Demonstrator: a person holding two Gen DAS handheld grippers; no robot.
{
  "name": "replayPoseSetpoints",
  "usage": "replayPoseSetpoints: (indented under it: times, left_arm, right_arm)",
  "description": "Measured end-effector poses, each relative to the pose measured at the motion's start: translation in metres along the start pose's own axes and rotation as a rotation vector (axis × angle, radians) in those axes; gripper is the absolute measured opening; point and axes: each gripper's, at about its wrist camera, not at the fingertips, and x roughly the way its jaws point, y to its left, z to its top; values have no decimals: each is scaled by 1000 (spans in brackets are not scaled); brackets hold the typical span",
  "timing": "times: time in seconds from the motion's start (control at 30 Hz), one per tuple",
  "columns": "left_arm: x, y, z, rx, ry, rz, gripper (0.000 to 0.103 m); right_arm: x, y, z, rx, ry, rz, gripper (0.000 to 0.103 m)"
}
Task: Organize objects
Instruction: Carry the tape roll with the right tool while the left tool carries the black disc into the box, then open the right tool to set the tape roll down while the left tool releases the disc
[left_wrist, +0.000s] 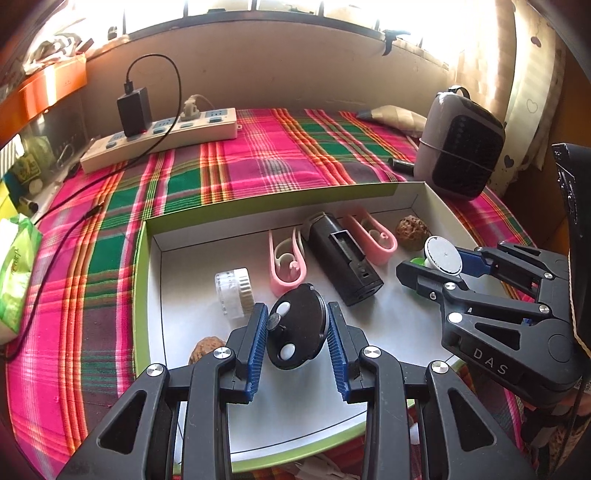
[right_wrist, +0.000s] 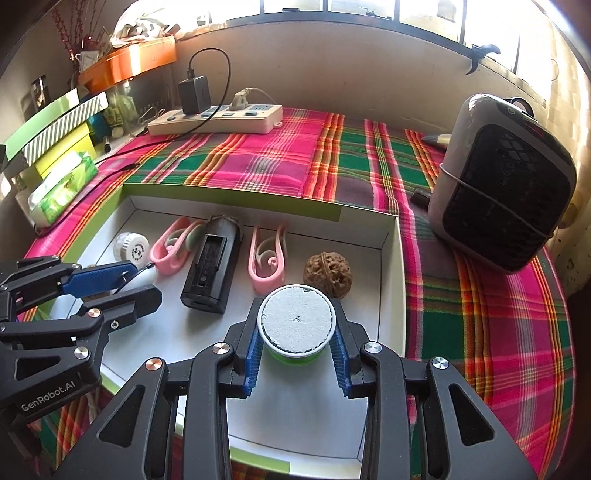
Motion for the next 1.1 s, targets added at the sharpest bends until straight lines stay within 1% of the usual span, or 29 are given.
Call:
replayPoseSetpoints:
  times: [0.47,1.1]
  left_arm:
    - [10,4,10,14,-1,44,30]
    - [13,5,11,13,-1,53,31]
  right_arm:
    - [10,5,8,-33,-6,-23,34]
    - [11,4,8,-30,-25,-30,35]
